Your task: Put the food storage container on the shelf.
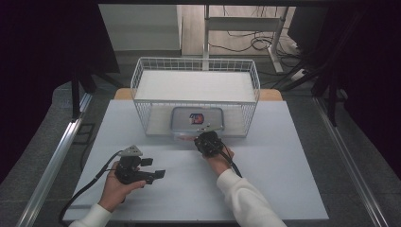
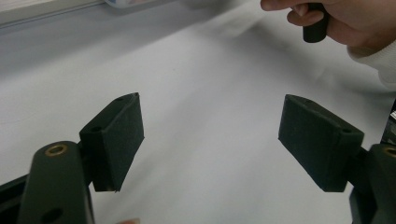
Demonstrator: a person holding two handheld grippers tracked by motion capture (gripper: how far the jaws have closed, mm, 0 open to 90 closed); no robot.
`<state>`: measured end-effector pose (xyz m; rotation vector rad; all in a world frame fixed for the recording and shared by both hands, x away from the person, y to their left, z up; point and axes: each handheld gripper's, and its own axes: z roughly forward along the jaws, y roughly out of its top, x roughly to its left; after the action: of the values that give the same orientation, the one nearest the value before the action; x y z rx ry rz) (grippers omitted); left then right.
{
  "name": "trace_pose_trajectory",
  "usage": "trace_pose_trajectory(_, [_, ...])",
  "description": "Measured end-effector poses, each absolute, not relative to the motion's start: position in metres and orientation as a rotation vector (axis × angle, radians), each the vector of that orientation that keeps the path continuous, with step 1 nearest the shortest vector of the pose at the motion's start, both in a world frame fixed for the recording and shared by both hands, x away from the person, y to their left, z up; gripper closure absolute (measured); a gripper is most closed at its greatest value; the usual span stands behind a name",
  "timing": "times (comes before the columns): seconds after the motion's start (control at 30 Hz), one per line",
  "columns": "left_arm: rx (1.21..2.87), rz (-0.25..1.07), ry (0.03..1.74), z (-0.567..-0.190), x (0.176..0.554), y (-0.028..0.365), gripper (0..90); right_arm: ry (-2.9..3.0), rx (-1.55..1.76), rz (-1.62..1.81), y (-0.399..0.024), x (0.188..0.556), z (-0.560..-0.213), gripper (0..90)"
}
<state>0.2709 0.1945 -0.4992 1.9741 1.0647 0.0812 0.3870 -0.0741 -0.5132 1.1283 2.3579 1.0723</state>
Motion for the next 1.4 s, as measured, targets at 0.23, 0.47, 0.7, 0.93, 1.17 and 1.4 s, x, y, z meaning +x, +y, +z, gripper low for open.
trace_pose_trajectory(0.23, [1.971,0.08,1.066,-0.499,0.271,0.195,21.6,2.345,1.146,1.059,-0.073,0.396,-0.513,88.9])
trace_pose_trajectory(0.47, [1.972,0.079,1.065,-0.5,0.271,0.195,21.6,2.336,1.168,1.06,-0.072,0.405,-0.511,88.9])
trace_pose_trajectory(0.7, [1.972,0.078,1.063,-0.499,0.271,0.195,21.6,2.322,1.2,1.046,-0.07,0.414,-0.51,88.9])
trace_pose_trajectory(0.93, [1.974,0.081,1.063,-0.499,0.271,0.195,21.6,2.314,1.224,1.05,-0.07,0.42,-0.51,88.9])
trace_pose_trajectory(1.17, [1.973,0.082,1.063,-0.499,0.271,0.195,21.6,2.311,1.226,1.046,-0.071,0.419,-0.51,88.9])
trace_pose_trajectory(1.4, [1.97,0.093,1.06,-0.497,0.269,0.197,21.5,2.395,1.097,1.054,-0.079,0.389,-0.501,88.9])
